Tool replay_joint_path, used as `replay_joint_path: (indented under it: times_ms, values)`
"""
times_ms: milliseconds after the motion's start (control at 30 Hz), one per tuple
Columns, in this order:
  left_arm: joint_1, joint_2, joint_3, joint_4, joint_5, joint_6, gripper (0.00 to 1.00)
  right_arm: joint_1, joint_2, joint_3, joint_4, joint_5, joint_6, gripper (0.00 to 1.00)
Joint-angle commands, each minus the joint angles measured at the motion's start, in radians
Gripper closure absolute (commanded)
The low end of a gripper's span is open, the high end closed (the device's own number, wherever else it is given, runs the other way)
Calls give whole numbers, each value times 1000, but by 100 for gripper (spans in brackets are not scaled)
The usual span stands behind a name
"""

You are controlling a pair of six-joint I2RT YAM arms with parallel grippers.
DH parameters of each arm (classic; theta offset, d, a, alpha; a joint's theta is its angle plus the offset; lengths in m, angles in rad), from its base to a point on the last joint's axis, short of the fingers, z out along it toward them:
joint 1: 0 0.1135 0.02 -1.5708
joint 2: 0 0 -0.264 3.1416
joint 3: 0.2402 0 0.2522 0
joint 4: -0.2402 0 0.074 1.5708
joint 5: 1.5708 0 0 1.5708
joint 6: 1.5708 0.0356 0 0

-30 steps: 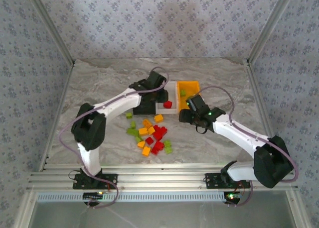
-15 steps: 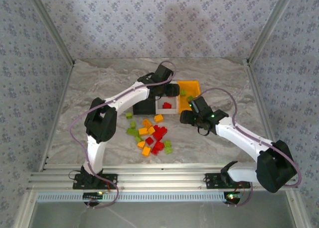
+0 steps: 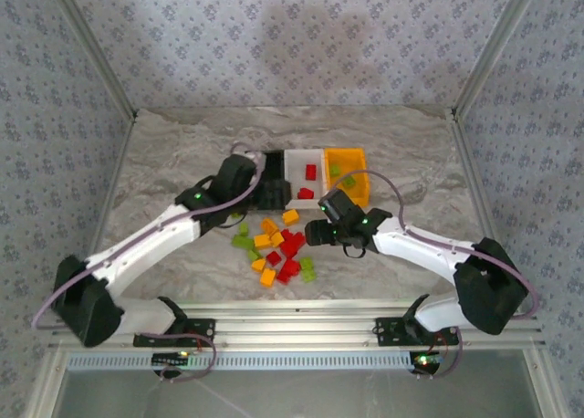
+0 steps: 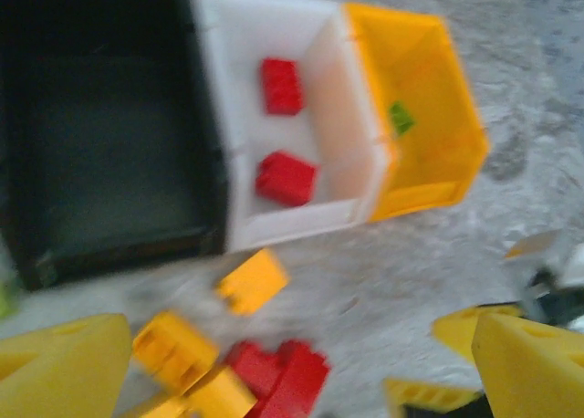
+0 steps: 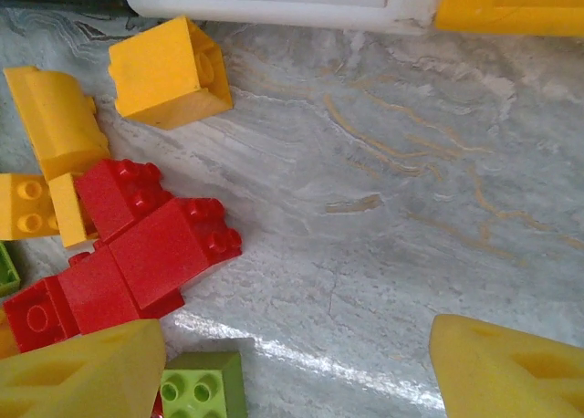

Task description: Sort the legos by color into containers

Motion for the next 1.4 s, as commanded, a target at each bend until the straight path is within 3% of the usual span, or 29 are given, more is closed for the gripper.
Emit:
replay_joint_path:
  times_ms: [0,167,367,500,667,867,1100,1367]
  values:
    - [127,-61,-174,-13,-9,-58,8,2,18,32,21,14,-7,22]
    - [252,-55,-291,89,40,-64,24,1,26,55,14,24,-9,23]
    - [292,71,-281,152,-11,1,32,-4,2,51,-13,40,-11,23]
    - [305,116,-288,180,28,4,38,-17,-22,36,-19,41,-9,23]
    - [235,93,-332,213,45,15,30,-29,-35,27,-21,40,-11,23]
    - [170,170,-295,201,-3,42,33,-41,-31,40,-23,36,-16,23]
    - [155,238,-285,172,-36,44,47,-61,-73,25,-42,41,-15,22]
    - [132,188,-281,145,-50,40,72,-95,-103,11,-43,44,-9,23]
